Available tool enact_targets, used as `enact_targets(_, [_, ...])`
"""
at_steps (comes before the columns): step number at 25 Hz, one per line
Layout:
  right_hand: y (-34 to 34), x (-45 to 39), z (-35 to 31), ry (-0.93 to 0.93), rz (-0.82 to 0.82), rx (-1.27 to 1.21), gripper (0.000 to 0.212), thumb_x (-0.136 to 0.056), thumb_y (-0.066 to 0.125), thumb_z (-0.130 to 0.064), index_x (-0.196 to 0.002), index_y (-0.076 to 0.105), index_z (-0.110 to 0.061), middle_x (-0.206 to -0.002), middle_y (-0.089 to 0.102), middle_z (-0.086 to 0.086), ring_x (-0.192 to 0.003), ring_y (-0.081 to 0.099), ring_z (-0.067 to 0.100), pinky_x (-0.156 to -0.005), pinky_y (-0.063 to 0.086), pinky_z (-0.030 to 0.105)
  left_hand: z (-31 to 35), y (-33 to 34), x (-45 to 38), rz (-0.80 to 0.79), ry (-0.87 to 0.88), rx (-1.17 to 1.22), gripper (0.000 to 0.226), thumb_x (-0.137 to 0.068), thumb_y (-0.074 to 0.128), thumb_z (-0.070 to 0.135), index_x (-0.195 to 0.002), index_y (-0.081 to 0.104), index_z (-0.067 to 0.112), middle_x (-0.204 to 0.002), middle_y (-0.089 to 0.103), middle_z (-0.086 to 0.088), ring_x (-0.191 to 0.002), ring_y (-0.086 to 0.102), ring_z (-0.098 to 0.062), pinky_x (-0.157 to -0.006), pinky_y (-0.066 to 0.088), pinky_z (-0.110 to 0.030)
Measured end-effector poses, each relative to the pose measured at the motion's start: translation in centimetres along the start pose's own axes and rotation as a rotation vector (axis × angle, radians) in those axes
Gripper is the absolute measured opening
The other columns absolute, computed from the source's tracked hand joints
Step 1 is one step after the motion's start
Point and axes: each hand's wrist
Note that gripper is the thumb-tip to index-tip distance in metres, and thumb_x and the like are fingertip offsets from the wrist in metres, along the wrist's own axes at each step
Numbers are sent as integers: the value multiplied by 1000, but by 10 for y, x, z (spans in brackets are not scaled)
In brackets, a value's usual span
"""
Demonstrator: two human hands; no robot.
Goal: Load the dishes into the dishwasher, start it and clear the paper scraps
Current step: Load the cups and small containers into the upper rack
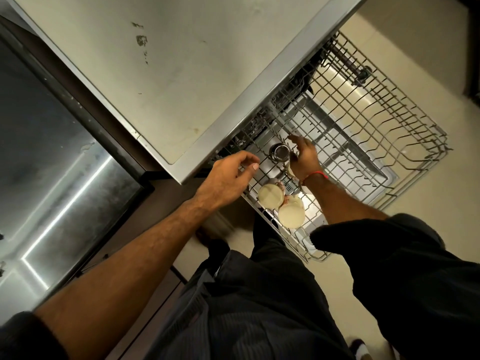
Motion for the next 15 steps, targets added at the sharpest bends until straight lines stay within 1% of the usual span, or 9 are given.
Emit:
enact_targets(2, [-12, 17, -15, 60, 159, -233, 49, -86, 45, 13, -122, 61, -16, -129, 60, 4, -123, 55, 20, -106, 48, 43, 2, -9, 10, 59, 59, 21, 23, -102, 56, 22, -123, 63, 16, -112, 67, 6, -95, 66, -6, -86, 56, -23])
enact_targets(3, [-20, 29, -29, 63, 211, -343, 46, -86, 41, 16, -110, 65, -16, -118, 65, 2, -113, 61, 15, -99, 53, 41, 1, -15, 16, 95, 84, 47, 22, -102, 57, 22, -122, 64, 16, -109, 68, 6, -91, 68, -7, -80, 58, -23])
enact_targets(5, [-32, 56, -69, -26, 217, -536, 46, -85, 39, 19, -93, 66, -18, -94, 70, 3, -88, 65, 12, -81, 57, 39, -3, -28, 32, 183, 102, 113, 19, -101, 58, 21, -119, 65, 18, -107, 69, 5, -83, 71, -9, -67, 60, -26])
enact_targets(7, [-36, 85, -126, -192, 144, -679, 46, -82, 39, 19, -85, 66, -18, -76, 66, 4, -71, 61, 14, -69, 54, 36, -10, -43, 49, 306, 79, 158, 16, -100, 59, 20, -115, 65, 20, -107, 69, 7, -78, 72, -8, -59, 59, -28])
enact_targets(8, [-33, 98, -158, -277, 88, -733, 45, -80, 38, 19, -84, 66, -16, -70, 63, 3, -65, 58, 14, -64, 51, 34, -16, -52, 59, 383, 68, 171, 15, -100, 59, 20, -114, 66, 20, -107, 69, 9, -76, 71, -8, -58, 60, -30])
enact_targets(10, [-13, 121, -221, -390, -68, -804, 42, -76, 37, 19, -85, 66, -10, -64, 59, 5, -57, 53, 12, -58, 45, 27, -34, -72, 81, 531, 49, 183, 14, -100, 60, 20, -112, 66, 19, -102, 70, 11, -73, 71, -8, -65, 61, -34])
enact_targets(12, [19, 140, -277, -411, -265, -859, 43, -75, 35, 20, -89, 64, -8, -67, 58, 7, -53, 49, 13, -52, 42, 25, -61, -96, 108, 657, 19, 200, 14, -99, 62, 19, -110, 63, 26, -97, 71, 13, -74, 71, -7, -72, 61, -34])
enact_targets(13, [36, 148, -302, -388, -354, -870, 44, -76, 35, 20, -92, 63, -10, -71, 59, 7, -53, 50, 14, -50, 43, 25, -78, -107, 124, 708, -6, 228, 16, -98, 63, 20, -112, 62, 29, -97, 71, 13, -77, 71, -8, -73, 61, -36])
enact_targets(15, [66, 159, -340, -306, -471, -858, 42, -83, 38, 20, -100, 62, -10, -80, 63, 6, -58, 56, 15, -54, 51, 25, -112, -126, 154, 796, -38, 288, 19, -97, 64, 25, -115, 61, 30, -105, 71, 10, -81, 72, -13, -74, 61, -45])
Point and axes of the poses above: each hand's wrist, its own x-axis away from the middle knuckle, its own y-axis out of the palm, z = x × y
